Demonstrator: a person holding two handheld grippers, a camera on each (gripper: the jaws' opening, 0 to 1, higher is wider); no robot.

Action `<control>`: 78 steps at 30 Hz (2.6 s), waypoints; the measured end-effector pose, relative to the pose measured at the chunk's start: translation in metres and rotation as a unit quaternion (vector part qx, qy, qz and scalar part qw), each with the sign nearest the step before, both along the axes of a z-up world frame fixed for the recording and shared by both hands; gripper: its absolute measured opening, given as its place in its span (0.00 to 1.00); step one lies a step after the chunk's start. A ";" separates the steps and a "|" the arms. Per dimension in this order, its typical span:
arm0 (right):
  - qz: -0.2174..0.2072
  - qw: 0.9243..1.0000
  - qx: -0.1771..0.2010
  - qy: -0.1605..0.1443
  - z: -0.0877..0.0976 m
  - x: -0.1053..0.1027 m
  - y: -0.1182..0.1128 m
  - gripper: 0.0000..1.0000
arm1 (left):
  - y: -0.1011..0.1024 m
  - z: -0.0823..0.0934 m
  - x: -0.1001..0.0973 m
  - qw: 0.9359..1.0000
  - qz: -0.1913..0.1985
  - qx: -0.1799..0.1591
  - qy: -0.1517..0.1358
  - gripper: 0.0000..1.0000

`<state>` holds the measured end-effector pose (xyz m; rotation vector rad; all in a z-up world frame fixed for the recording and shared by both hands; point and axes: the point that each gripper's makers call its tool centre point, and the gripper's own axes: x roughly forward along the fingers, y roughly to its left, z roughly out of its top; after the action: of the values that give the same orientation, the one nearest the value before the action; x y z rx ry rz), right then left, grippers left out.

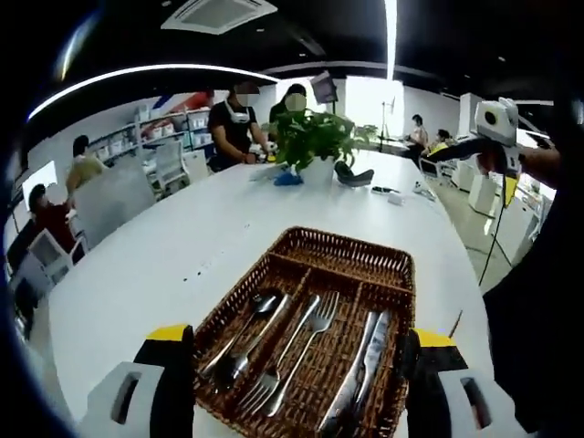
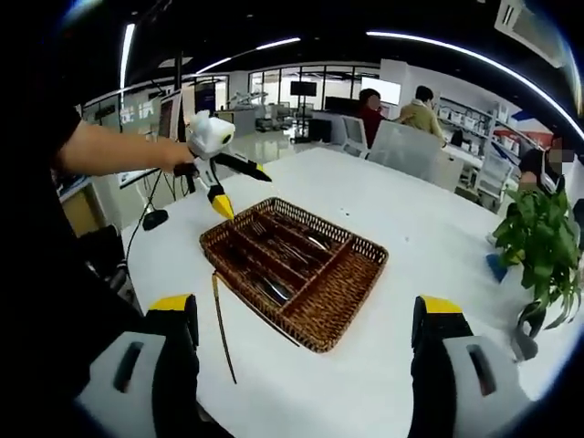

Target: Arrange the knives, forks, and spoons in their matching storage slots by inserting each utensil handle-first until every utensil is classified and aligned in the correct compartment

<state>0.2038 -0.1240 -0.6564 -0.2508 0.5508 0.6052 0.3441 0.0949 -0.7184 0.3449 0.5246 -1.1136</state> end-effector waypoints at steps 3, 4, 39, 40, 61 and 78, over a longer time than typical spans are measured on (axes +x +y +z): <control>0.013 1.000 0.006 -0.003 0.000 0.001 0.011 0.99 | 0.020 0.012 -0.022 1.000 0.025 -0.002 -0.008 1.00; 0.014 1.000 0.005 -0.003 -0.001 0.000 0.013 0.99 | 0.030 0.012 -0.024 0.999 0.043 0.011 -0.011 1.00; 0.055 0.998 -0.003 0.027 -0.026 -0.005 0.029 0.99 | 0.094 0.082 -0.137 0.983 0.171 -0.048 -0.046 1.00; 0.055 0.998 -0.004 0.027 -0.026 -0.005 0.029 0.99 | 0.095 0.084 -0.137 0.983 0.171 -0.050 -0.047 1.00; 0.045 0.998 -0.009 0.036 -0.042 -0.022 0.029 0.99 | 0.096 0.075 -0.151 0.988 0.145 -0.031 -0.033 1.00; 0.086 0.996 -0.010 0.036 -0.086 -0.028 0.052 0.93 | 0.103 0.063 -0.163 0.986 0.166 -0.030 -0.011 1.00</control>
<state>0.1760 -0.0723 -0.7422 -0.2970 0.6094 0.7786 0.1809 0.1984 -0.6557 0.2079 0.5064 -0.7994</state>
